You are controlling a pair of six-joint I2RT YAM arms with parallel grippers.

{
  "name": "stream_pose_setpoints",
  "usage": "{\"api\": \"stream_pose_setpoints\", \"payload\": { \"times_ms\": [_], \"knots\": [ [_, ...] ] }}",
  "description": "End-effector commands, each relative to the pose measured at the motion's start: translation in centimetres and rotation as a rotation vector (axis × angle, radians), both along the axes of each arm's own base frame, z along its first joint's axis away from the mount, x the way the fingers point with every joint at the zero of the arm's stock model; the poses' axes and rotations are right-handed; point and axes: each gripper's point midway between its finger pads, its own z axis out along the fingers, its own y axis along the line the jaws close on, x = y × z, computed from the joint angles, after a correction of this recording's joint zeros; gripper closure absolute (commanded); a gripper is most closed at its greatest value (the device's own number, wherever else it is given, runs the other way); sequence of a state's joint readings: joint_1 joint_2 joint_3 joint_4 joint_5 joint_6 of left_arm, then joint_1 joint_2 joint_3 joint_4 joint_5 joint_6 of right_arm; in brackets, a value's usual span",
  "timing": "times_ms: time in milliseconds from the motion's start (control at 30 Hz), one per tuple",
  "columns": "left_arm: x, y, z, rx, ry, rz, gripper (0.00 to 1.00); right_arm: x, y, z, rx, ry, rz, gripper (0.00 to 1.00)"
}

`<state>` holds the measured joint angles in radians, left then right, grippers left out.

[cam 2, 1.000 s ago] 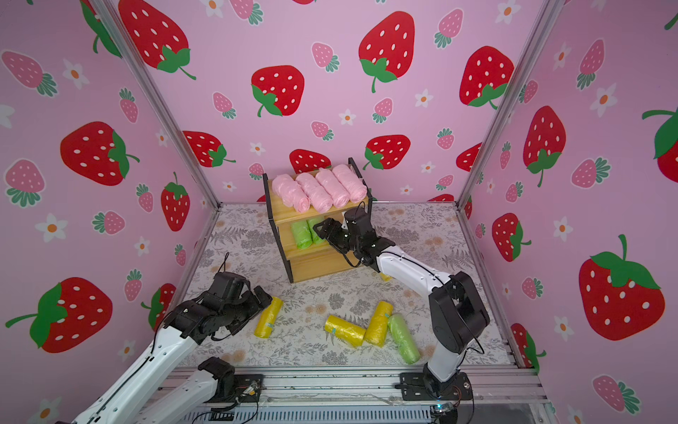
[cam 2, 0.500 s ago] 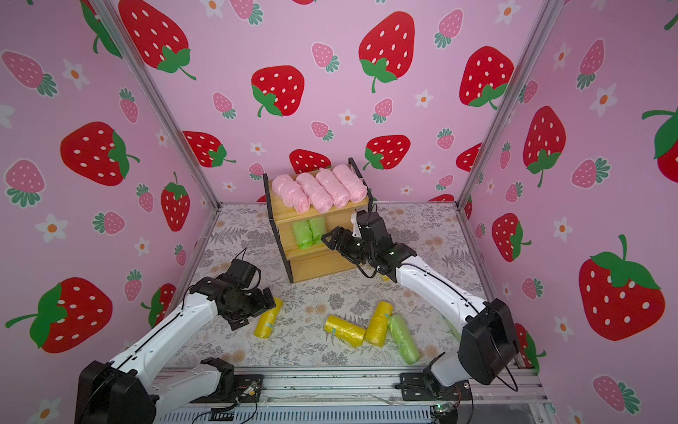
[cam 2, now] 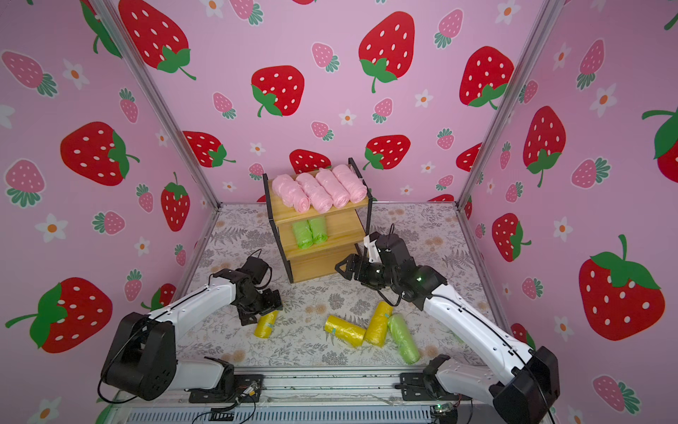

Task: Sort the rolls of trash bags by color and place them on the shelf
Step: Pick up the roll of trash bags from the center of the board.

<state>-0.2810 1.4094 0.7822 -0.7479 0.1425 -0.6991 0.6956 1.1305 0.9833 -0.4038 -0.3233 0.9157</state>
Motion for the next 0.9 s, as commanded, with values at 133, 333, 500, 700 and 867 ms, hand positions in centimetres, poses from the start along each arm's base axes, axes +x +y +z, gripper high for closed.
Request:
{"api": "stream_pose_setpoints", "payload": {
  "times_ms": [133, 333, 500, 700, 867],
  "knots": [
    [2.7, -0.6, -0.2, -0.012, -0.047, -0.02, 0.13, -2.9, -0.8, -3.3, -0.082, 0.05, 0.038, 0.14],
    [2.9, -0.1, -1.0, 0.017, -0.05, -0.004, 0.29, -3.5, -0.6, -3.9, -0.114, 0.054, 0.052, 0.15],
    [2.3, -0.8, -1.4, -0.039, -0.04, 0.03, 0.64, -4.1, -0.1, -4.6, -0.142, 0.057, 0.076, 0.15],
    [1.6, -2.0, -0.7, -0.155, -0.09, 0.108, 1.0, -5.1, 0.4, -5.4, -0.252, 0.024, 0.136, 0.12],
    [0.7, -2.9, 1.5, -0.288, -0.172, 0.212, 1.0, -5.8, 1.2, -5.2, -0.282, -0.007, 0.185, 0.01]
  ]
}}
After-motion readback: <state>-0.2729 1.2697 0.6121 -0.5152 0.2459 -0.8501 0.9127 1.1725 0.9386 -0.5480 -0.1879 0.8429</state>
